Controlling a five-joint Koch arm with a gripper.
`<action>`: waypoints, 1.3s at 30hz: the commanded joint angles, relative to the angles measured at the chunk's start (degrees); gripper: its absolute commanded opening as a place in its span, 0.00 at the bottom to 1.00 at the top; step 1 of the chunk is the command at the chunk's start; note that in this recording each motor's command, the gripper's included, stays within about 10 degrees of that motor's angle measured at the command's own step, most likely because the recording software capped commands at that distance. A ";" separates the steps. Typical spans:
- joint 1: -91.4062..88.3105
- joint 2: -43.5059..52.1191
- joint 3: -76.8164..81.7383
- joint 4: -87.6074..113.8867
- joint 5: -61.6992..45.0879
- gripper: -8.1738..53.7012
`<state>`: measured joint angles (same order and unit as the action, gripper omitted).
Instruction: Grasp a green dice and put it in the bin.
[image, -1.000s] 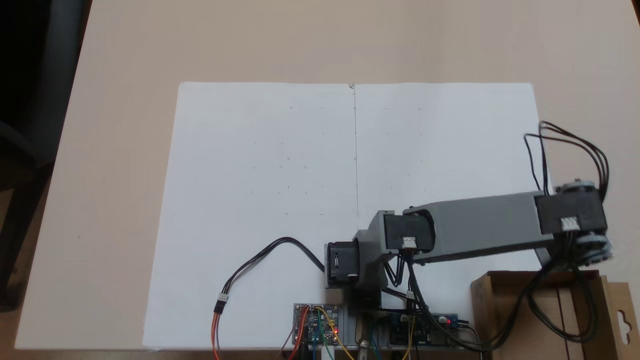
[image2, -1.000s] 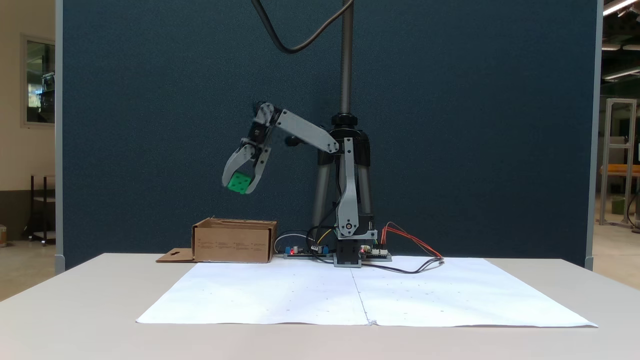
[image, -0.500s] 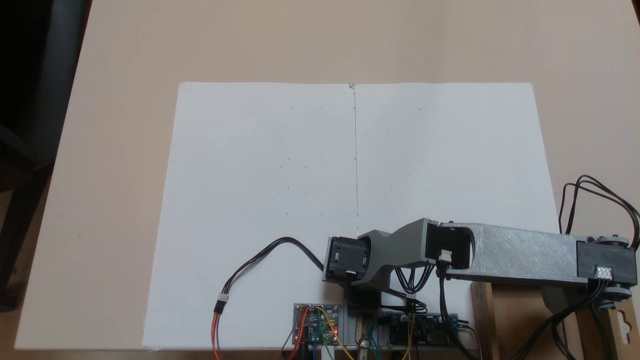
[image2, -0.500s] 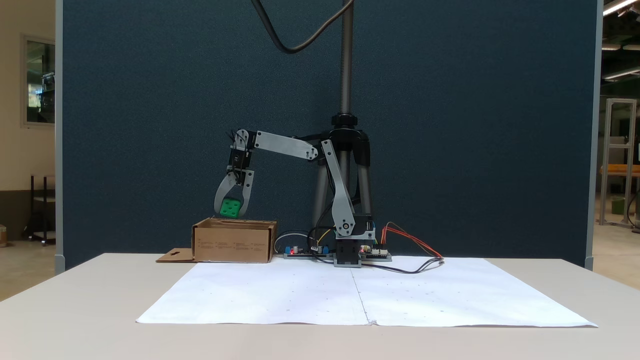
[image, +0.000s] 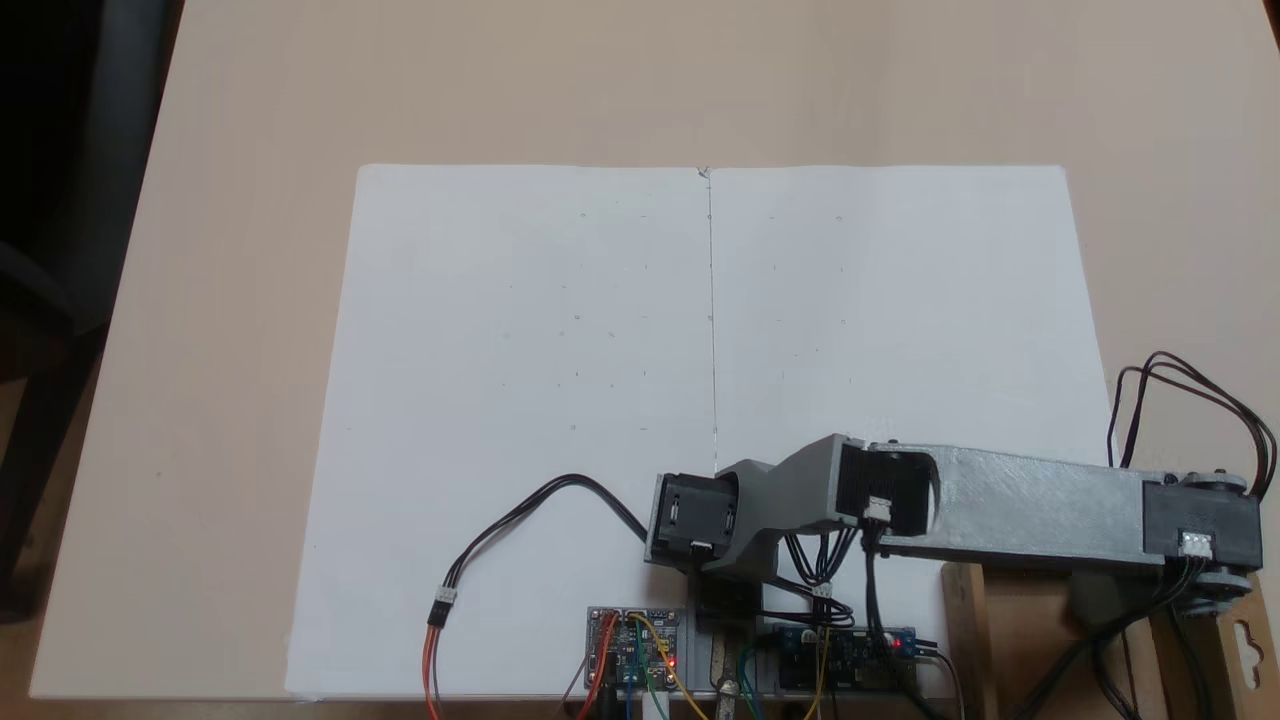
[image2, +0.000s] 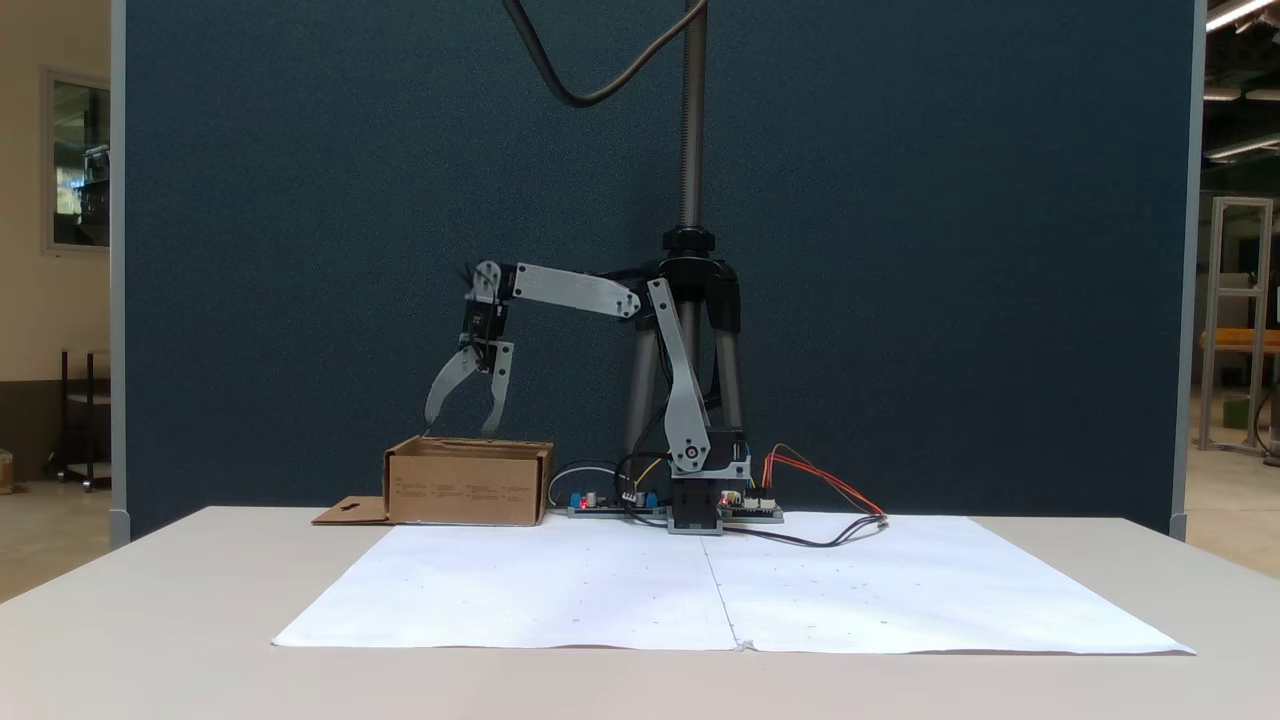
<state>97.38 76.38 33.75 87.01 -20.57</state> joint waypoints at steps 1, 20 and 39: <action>-2.55 7.29 -2.02 -0.35 4.04 0.71; -68.29 22.76 -2.02 -0.53 23.99 0.80; -98.53 30.59 22.15 -30.30 25.49 0.82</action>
<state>-0.53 103.27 56.43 64.07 1.93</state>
